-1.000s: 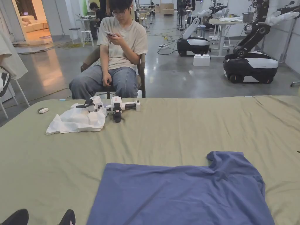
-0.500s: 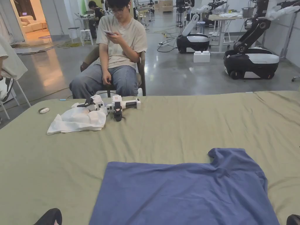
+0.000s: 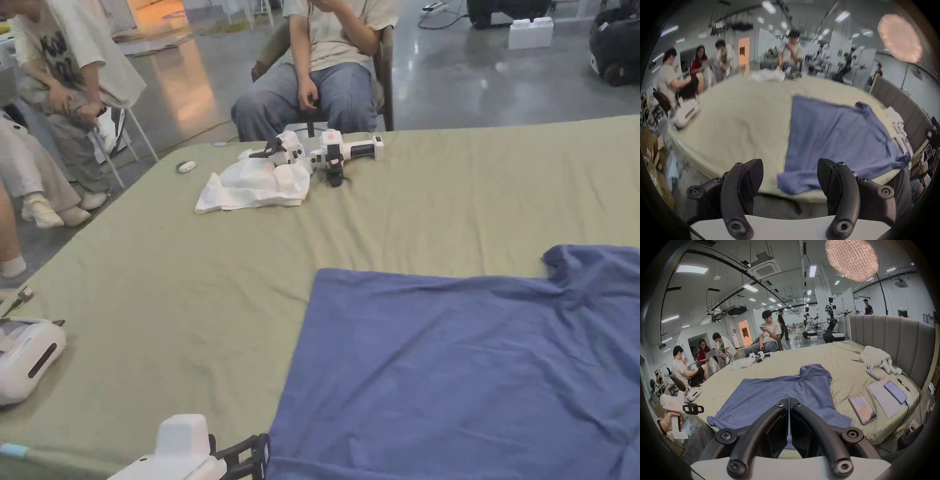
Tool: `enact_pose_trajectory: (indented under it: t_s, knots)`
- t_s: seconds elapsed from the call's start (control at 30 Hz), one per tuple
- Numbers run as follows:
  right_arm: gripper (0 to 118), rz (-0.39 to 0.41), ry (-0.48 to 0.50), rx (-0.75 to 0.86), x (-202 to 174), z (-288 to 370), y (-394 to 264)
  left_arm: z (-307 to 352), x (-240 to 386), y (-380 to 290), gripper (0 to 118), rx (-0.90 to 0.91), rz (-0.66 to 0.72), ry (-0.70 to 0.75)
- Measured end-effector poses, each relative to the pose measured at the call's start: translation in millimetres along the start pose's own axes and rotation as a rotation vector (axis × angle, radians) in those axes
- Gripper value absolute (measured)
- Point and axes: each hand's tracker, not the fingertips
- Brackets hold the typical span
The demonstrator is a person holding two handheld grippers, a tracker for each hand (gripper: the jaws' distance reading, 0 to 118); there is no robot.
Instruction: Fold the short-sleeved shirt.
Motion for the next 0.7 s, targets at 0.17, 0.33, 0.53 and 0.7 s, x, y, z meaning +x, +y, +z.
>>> enact_pose_trajectory:
  t_s: [0.17,0.33,0.53,0.7]
  knots:
    - [0,-0.001,-0.033,-0.047,10,0,-10,-39,-10,-7,69,-0.171,0.033,-0.045]
    - [0,-0.024,-0.095,-0.078,24,4,-16,-64,-6,-5,15,-0.268,0.054,-0.125]
    - [10,-0.07,-0.302,-0.243,60,-13,-34,-70,13,-3,4,-0.301,-0.06,-0.067]
    - [77,-0.132,-0.31,-0.424,101,-57,-74,-74,12,-4,4,-0.317,-0.081,-0.067]
